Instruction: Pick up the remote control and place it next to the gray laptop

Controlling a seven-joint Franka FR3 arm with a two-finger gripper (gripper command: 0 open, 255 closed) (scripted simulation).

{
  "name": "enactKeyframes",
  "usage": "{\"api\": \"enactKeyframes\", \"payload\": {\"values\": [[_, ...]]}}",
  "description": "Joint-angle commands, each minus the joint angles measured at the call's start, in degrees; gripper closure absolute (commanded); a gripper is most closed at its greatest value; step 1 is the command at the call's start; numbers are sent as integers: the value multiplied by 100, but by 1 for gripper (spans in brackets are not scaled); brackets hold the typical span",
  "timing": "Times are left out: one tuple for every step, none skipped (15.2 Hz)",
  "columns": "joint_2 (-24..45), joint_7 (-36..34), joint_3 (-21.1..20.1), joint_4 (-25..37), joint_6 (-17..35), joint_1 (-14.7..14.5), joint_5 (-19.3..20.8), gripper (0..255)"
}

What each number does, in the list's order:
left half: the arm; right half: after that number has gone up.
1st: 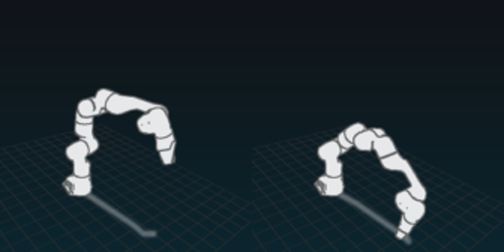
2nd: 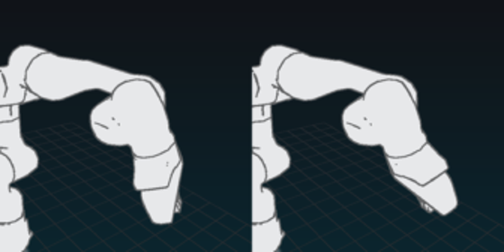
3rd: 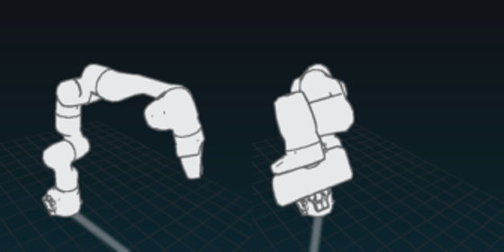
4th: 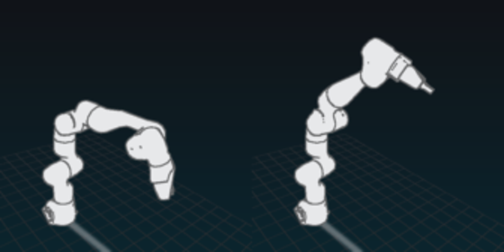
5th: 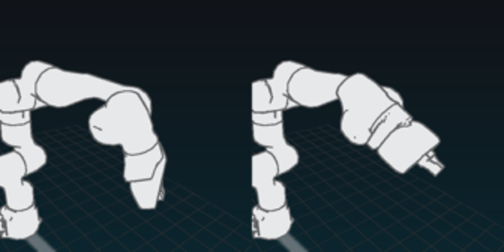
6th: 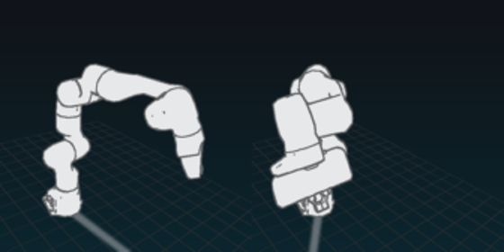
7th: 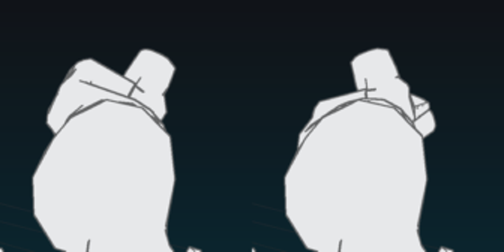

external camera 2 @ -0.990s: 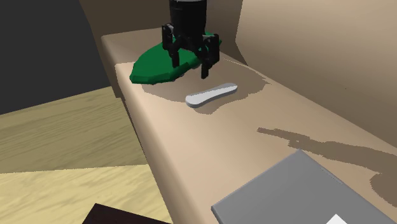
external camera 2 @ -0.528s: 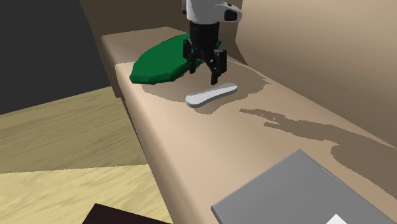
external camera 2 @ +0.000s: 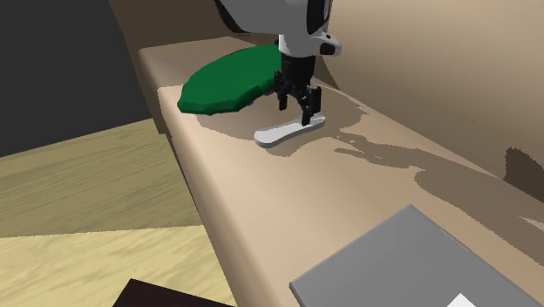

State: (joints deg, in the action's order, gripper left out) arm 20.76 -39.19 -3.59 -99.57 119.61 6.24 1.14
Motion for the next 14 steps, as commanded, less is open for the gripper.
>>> {"api": "enactKeyframes", "payload": {"values": [[93, -27, -1, -30, 120, -11, 1, 0], [125, -28, 1, -63, 185, -13, 3, 0], [158, -29, 4, -96, 250, -15, 5, 0], [191, -30, 6, -127, 314, -17, 7, 0], [225, -32, 9, -157, 378, -20, 9, 0], [244, -32, 11, -175, 416, -22, 9, 0], [245, -32, 12, -174, 415, -23, 9, 0], [245, -31, 14, -174, 415, -24, 8, 0], [246, -31, 15, -173, 415, -25, 8, 0], [246, -31, 16, -173, 415, -26, 7, 0], [246, -30, 17, -173, 415, -27, 7, 0], [246, -30, 18, -173, 415, -28, 6, 0], [246, -30, 20, -173, 415, -29, 6, 0], [243, -41, 16, -162, 402, -37, 6, 255]]}}
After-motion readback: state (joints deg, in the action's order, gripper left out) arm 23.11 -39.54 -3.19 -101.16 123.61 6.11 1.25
